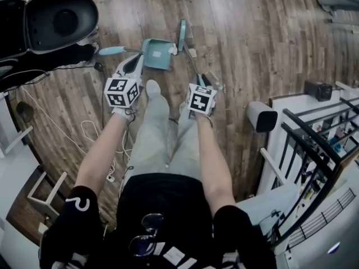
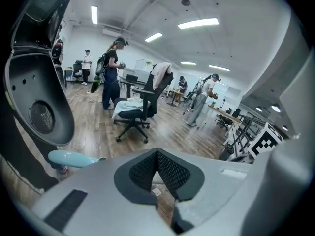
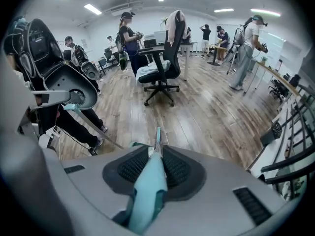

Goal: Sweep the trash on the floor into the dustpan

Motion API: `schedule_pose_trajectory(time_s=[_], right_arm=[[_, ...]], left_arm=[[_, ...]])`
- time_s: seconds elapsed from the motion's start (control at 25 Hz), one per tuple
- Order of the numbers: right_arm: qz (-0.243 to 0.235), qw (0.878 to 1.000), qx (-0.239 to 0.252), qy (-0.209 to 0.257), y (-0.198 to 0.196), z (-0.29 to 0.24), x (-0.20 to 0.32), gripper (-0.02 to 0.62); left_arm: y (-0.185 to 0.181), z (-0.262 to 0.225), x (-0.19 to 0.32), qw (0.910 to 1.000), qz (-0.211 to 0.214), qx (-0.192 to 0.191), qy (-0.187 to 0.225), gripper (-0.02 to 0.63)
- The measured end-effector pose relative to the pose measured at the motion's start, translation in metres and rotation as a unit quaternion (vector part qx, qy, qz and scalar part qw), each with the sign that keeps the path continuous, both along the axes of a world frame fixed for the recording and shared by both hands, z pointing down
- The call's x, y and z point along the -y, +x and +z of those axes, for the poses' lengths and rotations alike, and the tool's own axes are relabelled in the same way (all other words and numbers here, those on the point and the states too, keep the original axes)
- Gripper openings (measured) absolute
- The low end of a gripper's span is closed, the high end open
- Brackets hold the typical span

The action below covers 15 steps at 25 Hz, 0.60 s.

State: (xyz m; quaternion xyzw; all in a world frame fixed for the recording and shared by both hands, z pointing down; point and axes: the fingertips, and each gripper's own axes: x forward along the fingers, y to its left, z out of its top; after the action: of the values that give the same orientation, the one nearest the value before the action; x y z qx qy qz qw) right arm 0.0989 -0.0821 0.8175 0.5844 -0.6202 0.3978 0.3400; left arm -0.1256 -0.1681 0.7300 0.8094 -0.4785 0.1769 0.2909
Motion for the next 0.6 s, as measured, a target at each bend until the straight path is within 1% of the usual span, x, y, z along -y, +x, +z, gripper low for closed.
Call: schedule_pose_trajectory(time_s=[0.2,0.36,0.48,0.6], right_arm=[[0.033,0.999,0.035,-0.007,-0.023,-0.009,-0.01,0.084],[0.048,0.998,0.045,0.005,-0.036,-0.024,-0.012,0.084],[0.043,0.998,0.04,0.01,-0.047,-0.028,-0.005,0.084],[0.039,0.999,0.022,0.02,-0.052,-0.042,-0.004,0.084]], left_arm=[[-0.014,-0.006,-0.007,1.0,-0.003,0.0,0.003,-0.002],[-0.033,-0.016,-0.015,0.9999,-0.012,-0.001,0.006,-0.002],[-0.048,-0.015,-0.009,0.9999,-0.015,-0.002,0.007,-0.002],[-0.062,-0.025,-0.011,0.9999,-0.012,-0.003,0.01,-0.002]])
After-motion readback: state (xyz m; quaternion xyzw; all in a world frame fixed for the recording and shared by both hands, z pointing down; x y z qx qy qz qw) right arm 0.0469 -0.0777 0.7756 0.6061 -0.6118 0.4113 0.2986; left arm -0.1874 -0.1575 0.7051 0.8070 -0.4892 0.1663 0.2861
